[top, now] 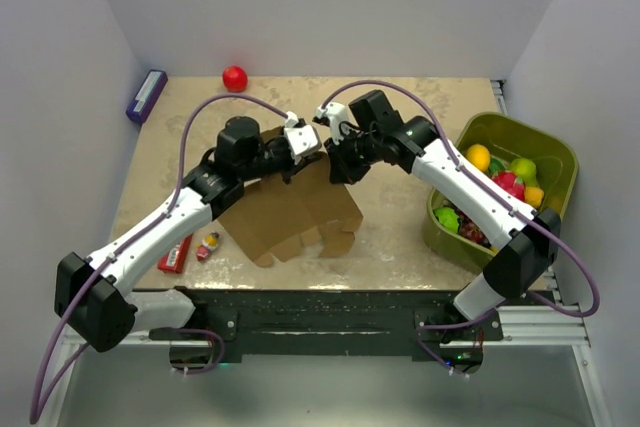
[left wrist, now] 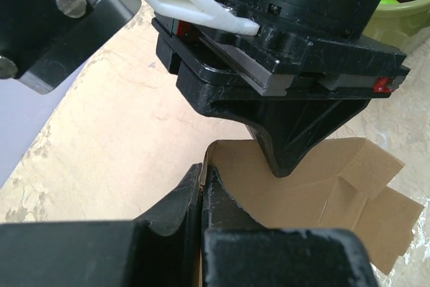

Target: Fold the paper box

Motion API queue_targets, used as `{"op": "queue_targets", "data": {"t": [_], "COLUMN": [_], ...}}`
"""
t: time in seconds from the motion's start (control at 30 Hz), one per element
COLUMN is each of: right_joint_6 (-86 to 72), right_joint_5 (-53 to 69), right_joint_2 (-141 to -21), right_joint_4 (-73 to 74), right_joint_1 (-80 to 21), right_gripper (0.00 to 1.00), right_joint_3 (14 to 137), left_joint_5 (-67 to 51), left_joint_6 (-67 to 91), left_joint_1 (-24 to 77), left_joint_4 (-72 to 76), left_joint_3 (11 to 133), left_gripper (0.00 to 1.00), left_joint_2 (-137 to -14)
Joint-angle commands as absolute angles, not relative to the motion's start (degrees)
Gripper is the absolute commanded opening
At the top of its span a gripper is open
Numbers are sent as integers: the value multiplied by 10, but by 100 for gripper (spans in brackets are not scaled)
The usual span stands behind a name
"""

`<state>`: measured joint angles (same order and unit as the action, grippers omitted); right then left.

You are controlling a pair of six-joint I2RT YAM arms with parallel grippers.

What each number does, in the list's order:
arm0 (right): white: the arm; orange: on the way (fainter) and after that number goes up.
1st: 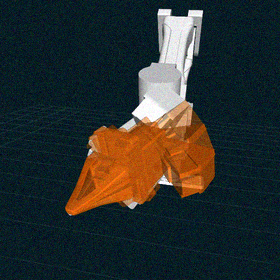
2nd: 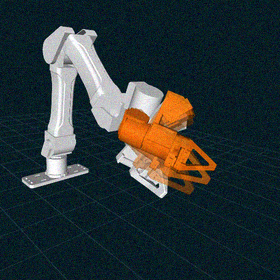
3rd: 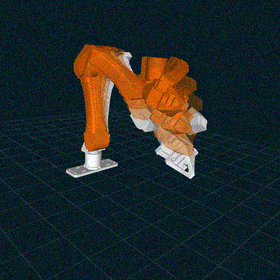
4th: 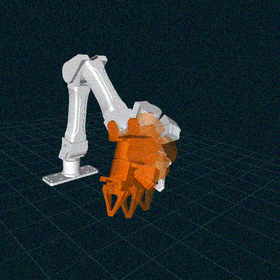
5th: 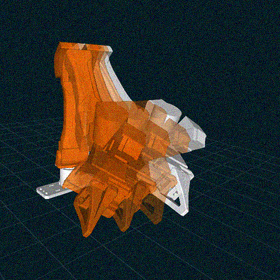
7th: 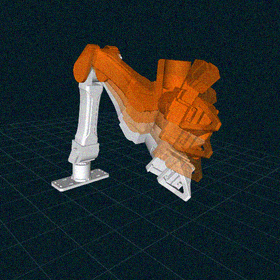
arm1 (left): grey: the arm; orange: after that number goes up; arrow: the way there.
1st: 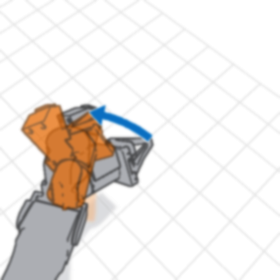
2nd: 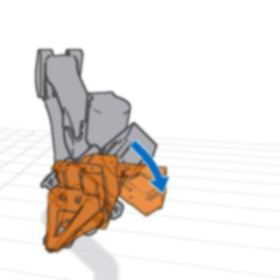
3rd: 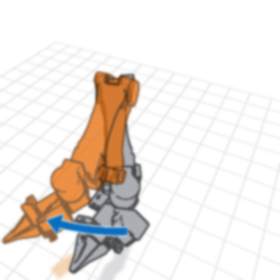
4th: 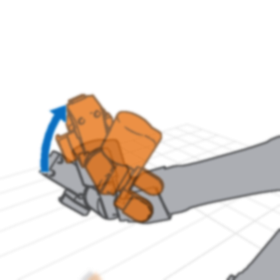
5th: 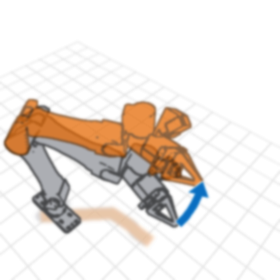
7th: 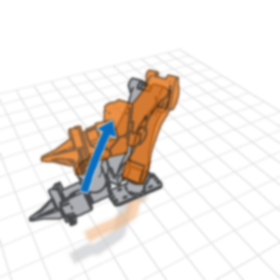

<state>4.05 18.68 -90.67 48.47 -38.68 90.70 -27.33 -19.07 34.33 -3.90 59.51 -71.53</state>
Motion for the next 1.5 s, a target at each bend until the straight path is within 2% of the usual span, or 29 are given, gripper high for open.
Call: {"op": "queue_targets", "data": {"t": [0.0,0.07,0.1,0.17,0.2,0.23,0.33,0.43,0.6,0.97,1.07,1.13,1.47], "right_joint_6": [12,-20,-32,-57,-66,-81,-106,-127,-143,-132,-132,-129,-132], "right_joint_5": [166,124,107,86,85,86,87,62,38,83,78,74,91], "right_joint_2": [-906,-902,-898,-889,-883,-873,-840,-793,-746,-756,-762,-771,-792], "right_joint_4": [448,426,419,398,393,381,344,312,284,202,190,185,155], "right_joint_1": [-390,-390,-389,-380,-366,-358,-331,-309,-268,-255,-253,-251,-247], "right_gripper": [7,20,33,45,63,71,84,90,92,88,84,76,58], "right_joint_3": [909,902,900,891,889,886,861,820,755,697,680,676,671], "left_joint_5": [-237,-188,-167,-109,-92,-81,-70,-101,-170,-265,-283,-294,-308], "left_joint_6": [-183,-174,-164,-153,-144,-139,-103,-57,-11,41,47,47,47], "left_joint_1": [355,356,355,355,353,351,331,295,259,222,221,220,219], "left_joint_4": [-9,18,26,45,50,54,56,68,94,120,126,128,132], "left_joint_3": [588,579,576,564,559,559,562,559,541,526,525,525,524], "left_gripper": [0,0,0,0,0,0,0,0,0,0,0,0,0], "left_joint_2": [-718,-713,-708,-701,-697,-696,-698,-696,-681,-677,-679,-681,-686]}}
